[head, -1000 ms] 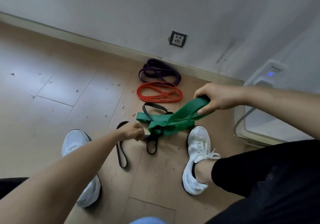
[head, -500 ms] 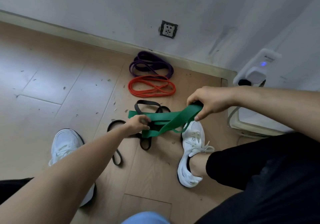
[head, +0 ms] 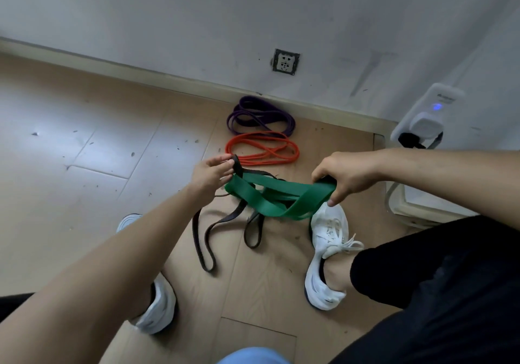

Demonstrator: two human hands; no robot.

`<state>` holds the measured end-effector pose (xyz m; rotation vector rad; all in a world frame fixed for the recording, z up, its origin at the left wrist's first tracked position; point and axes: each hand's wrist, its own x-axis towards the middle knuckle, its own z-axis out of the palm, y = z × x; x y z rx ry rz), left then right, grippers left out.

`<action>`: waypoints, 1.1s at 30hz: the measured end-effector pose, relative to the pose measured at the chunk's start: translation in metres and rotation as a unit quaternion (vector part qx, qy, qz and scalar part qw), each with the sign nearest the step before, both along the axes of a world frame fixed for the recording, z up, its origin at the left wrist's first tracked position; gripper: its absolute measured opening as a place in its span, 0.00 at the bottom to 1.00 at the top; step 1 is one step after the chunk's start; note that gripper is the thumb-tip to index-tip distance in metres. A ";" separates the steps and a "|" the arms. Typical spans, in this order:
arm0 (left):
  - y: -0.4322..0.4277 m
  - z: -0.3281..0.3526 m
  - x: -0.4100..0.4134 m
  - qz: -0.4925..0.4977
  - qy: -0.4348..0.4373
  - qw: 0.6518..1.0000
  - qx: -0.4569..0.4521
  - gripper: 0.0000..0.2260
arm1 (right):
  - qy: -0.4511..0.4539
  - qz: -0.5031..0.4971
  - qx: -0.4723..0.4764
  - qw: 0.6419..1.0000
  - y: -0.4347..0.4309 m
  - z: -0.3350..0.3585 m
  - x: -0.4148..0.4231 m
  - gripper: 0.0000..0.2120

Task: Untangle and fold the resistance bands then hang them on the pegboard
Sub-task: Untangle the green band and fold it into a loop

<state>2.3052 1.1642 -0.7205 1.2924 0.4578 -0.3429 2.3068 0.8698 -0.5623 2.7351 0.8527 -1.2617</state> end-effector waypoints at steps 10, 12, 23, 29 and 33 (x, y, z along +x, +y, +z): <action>0.100 0.004 -0.017 0.245 0.111 0.963 0.028 0.10 | -0.062 -0.046 0.007 0.997 0.005 0.017 0.023 0.11; 0.110 -0.010 -0.029 0.283 0.154 0.944 0.069 0.07 | -0.071 -0.070 0.029 0.995 0.006 0.019 0.027 0.12; 0.106 -0.046 -0.067 -0.114 0.086 0.872 0.469 0.08 | -0.084 -0.102 0.082 0.988 0.014 0.020 0.025 0.10; 0.049 -0.059 -0.052 -0.308 -0.145 0.792 0.506 0.25 | -0.096 -0.055 0.080 0.991 0.029 0.014 0.016 0.11; 0.037 -0.079 -0.049 -0.455 -0.231 0.646 0.567 0.36 | -0.100 -0.032 0.049 0.993 0.023 0.010 0.013 0.13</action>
